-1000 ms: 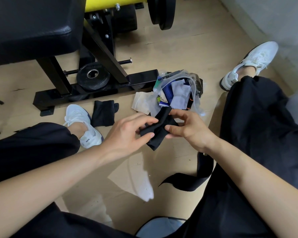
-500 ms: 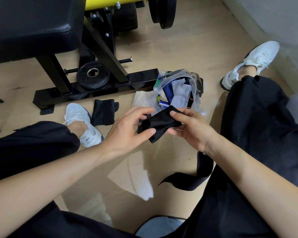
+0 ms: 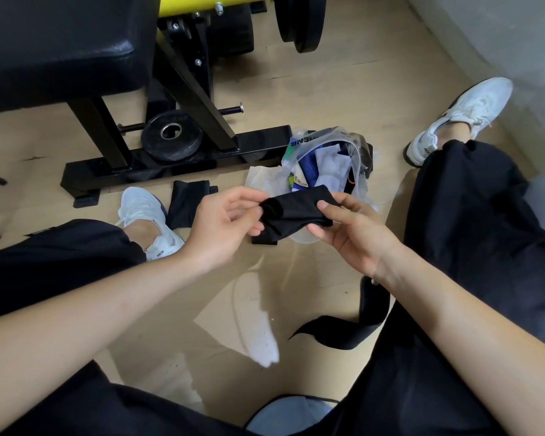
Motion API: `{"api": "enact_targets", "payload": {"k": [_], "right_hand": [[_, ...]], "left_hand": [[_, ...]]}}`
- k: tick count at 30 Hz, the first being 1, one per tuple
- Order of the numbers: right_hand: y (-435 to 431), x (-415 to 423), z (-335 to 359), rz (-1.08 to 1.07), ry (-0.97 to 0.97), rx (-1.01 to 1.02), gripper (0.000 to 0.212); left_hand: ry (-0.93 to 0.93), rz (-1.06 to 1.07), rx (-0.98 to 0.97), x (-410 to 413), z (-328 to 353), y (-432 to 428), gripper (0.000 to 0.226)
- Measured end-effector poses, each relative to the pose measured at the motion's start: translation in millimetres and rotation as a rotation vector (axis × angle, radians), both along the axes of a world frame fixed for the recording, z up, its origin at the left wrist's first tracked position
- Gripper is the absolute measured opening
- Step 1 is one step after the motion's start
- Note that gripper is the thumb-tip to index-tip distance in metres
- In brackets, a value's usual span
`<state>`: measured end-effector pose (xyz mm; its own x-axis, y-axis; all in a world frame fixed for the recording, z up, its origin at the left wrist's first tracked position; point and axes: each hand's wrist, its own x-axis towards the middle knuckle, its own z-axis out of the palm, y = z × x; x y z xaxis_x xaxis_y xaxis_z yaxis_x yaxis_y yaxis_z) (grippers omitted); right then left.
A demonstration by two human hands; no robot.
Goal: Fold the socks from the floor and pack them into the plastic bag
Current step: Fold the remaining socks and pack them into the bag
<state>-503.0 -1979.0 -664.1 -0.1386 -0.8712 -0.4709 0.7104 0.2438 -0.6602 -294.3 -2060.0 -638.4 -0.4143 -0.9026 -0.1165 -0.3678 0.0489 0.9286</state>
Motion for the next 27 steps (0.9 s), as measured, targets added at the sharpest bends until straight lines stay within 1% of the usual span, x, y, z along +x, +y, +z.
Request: {"api": "enact_targets", "payload": {"k": [2,5,7,9,13,17,19,20,23,25,26,27], "right_hand": [[-0.1,-0.4,-0.6,0.003,0.002,-0.004,0.027],[0.7,0.5,-0.2,0.012,0.038,-0.017,0.03],[1.3,2.2,-0.6,0.044,0.1,-0.055,0.029],[1.9,4.6,-1.9,0.09,0.166,-0.098,0.03],[3.1,7.1,-3.0,0.134,0.254,-0.16,0.035],[5.0,7.1,-7.5,0.146,0.434,-0.205,0.031],[4.1,5.3,-11.4,0.156,0.583,-0.218,0.028],[3.1,2.2,-13.1,0.149,0.702,-0.223,0.026],[-1.9,-21.1,-17.0,0.035,1.225,-0.202,0.022],[-5.2,-43.3,-20.7,-0.019,1.55,-0.101,0.031],[-6.6,-53.0,-23.1,-0.001,1.663,-0.02,0.038],[-7.6,-61.1,-25.5,0.041,1.734,0.052,0.044]], "left_hand": [[0.012,0.009,0.04,-0.4,3.5,-0.9,0.027],[0.088,0.021,0.228,-4.5,11.2,-4.3,0.023],[0.114,-0.02,0.329,-7.4,15.8,-5.1,0.022],[0.088,-0.127,0.312,-8.9,16.0,-4.1,0.026],[0.037,-0.345,0.18,-5.0,9.2,-0.6,0.027],[0.004,-0.481,0.218,-3.8,9.6,1.7,0.042],[-0.034,-0.483,0.226,-5.2,8.4,3.6,0.047],[-0.047,-0.462,0.224,-5.8,7.3,4.8,0.048],[-0.086,-0.392,0.191,-5.0,1.1,4.6,0.05],[-0.118,-0.391,0.165,-5.2,-3.7,3.9,0.05],[-0.129,-0.395,0.16,-6.3,-5.4,3.8,0.051],[-0.142,-0.4,0.147,-8.9,-6.9,4.2,0.051]]}}
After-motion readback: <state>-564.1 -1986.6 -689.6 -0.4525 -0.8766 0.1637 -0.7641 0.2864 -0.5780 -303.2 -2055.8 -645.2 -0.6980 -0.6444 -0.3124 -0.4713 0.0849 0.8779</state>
